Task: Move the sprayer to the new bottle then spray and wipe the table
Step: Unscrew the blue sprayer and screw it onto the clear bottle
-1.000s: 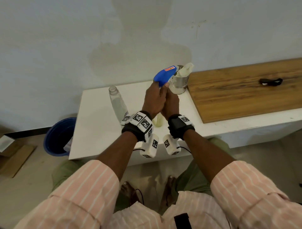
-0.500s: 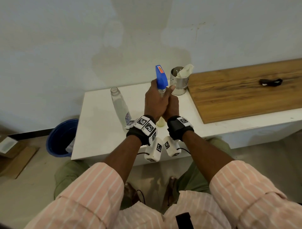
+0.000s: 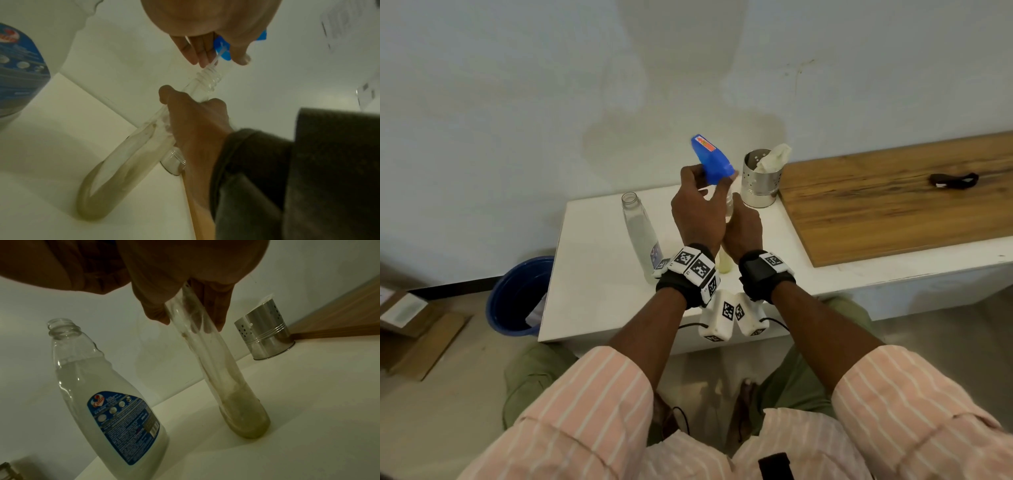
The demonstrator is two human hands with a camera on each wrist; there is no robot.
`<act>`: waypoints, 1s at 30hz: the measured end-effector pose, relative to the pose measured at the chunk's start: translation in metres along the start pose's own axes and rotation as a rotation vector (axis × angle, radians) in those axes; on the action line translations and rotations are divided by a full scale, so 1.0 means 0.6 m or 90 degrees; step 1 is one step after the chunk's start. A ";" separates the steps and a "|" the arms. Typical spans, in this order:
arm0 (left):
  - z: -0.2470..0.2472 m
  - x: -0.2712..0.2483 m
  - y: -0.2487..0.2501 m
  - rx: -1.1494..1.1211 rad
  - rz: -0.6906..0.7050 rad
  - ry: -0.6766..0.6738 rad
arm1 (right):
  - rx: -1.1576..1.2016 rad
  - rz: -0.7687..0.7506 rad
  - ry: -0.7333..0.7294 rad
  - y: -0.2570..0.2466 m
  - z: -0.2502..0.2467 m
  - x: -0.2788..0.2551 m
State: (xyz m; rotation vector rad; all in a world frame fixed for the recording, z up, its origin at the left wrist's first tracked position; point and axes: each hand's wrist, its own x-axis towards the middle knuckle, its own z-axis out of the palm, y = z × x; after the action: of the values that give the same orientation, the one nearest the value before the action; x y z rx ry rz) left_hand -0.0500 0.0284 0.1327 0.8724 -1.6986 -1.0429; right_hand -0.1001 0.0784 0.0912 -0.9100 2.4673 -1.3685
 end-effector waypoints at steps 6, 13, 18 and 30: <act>-0.016 0.019 0.027 -0.044 0.075 0.150 | -0.051 -0.014 0.014 0.007 0.019 0.006; -0.050 0.053 0.048 -0.110 0.084 0.276 | -0.117 -0.014 0.050 -0.001 0.018 0.008; -0.083 0.078 0.071 -0.127 0.082 0.332 | -0.110 -0.054 0.088 -0.028 0.012 0.008; -0.196 0.141 0.108 -0.226 0.077 0.473 | -0.100 -0.280 0.239 -0.123 0.019 -0.013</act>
State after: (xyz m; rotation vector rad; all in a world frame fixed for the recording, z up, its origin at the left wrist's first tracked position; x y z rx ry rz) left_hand 0.0278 -0.0518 0.2453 0.7786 -0.8980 -0.7660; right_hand -0.0575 0.0460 0.1441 -1.4159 2.7968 -1.6201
